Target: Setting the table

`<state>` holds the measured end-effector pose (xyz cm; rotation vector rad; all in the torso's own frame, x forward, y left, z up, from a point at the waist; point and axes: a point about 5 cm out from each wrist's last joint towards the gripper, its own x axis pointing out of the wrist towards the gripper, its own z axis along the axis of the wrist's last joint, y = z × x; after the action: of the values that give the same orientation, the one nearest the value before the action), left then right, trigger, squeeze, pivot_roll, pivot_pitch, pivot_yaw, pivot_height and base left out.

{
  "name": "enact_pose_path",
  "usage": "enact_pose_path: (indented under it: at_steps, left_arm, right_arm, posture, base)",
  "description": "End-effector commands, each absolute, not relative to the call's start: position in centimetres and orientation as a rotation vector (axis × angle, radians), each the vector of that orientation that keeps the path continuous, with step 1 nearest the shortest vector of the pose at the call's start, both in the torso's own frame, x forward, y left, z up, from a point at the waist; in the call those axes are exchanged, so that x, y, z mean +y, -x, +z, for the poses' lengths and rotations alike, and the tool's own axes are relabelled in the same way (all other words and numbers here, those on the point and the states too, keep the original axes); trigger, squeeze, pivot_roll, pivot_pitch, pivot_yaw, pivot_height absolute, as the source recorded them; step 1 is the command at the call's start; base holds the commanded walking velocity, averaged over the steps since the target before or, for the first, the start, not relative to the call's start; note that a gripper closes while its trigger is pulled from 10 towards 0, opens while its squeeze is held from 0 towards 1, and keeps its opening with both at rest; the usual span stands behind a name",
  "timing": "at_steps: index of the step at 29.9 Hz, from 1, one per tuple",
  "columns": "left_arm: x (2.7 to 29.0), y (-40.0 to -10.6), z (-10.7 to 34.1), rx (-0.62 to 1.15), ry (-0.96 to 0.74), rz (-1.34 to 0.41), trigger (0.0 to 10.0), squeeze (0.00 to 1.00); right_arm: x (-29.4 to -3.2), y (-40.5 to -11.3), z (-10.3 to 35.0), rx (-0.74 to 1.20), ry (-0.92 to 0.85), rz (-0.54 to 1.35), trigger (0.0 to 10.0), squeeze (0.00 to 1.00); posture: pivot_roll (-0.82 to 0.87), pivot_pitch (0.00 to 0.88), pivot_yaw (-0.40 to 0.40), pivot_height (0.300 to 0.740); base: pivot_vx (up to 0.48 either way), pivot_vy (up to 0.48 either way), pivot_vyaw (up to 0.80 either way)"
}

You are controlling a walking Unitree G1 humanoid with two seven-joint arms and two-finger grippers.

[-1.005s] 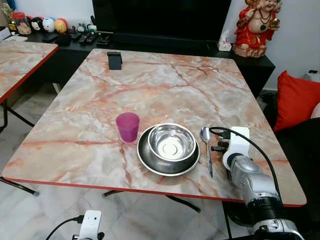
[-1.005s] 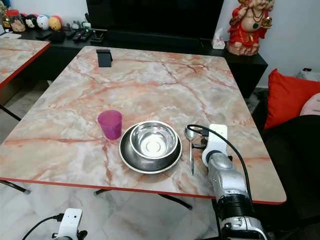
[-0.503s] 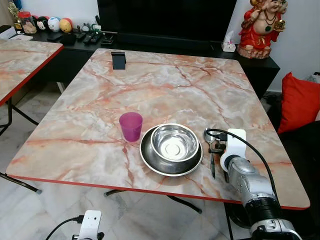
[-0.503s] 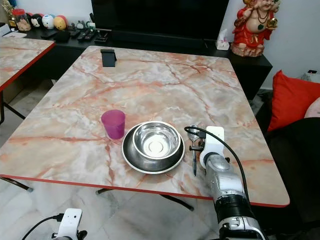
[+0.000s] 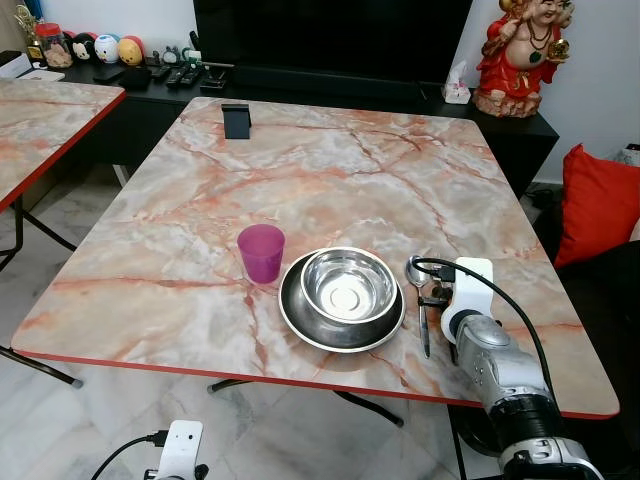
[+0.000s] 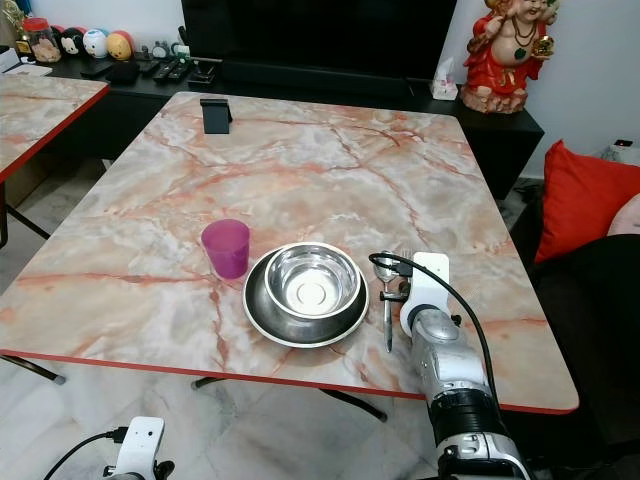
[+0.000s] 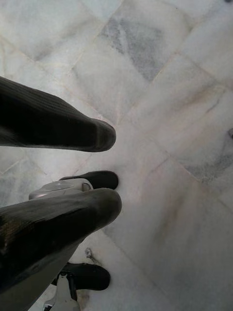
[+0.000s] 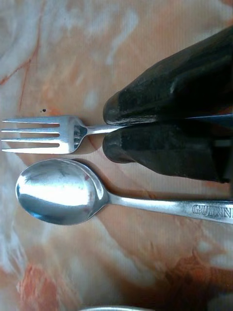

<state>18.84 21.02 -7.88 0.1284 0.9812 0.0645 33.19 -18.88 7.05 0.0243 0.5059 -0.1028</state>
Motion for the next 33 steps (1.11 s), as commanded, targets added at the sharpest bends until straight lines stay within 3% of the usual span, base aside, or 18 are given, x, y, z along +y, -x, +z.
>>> enact_pose_path:
  at_steps: [1,31,32,33]
  left_arm:
    - [21.2,-18.59,-7.99,0.996,-0.134,0.064,10.0,0.0]
    - [21.28,-18.57,-7.98,0.997,-0.14,0.058,10.0,0.0]
    - [21.28,-18.57,-7.98,0.997,-0.14,0.058,10.0,0.0]
    - [21.29,-18.57,-7.98,0.997,-0.141,0.058,10.0,0.0]
  right_arm:
    - [-18.82,-33.11,6.72,0.52,-0.025,-0.107,10.0,0.0]
    - [-19.48,-32.97,6.43,0.526,-0.014,-0.131,10.0,0.0]
    - [-19.46,-32.97,6.43,0.526,-0.014,-0.13,10.0,0.03]
    - [-19.45,-32.97,6.44,0.525,-0.014,-0.13,10.0,0.43]
  posture:
    - [0.07,0.0,-0.071,0.74]
    - [0.07,0.0,-0.066,0.74]
    - [0.07,0.0,-0.066,0.74]
    - [0.07,0.0,-0.066,0.74]
  base:
    - [0.0,0.0,0.0]
    - [0.0,0.0,0.0]
    - [0.0,0.0,0.0]
    - [0.0,0.0,0.0]
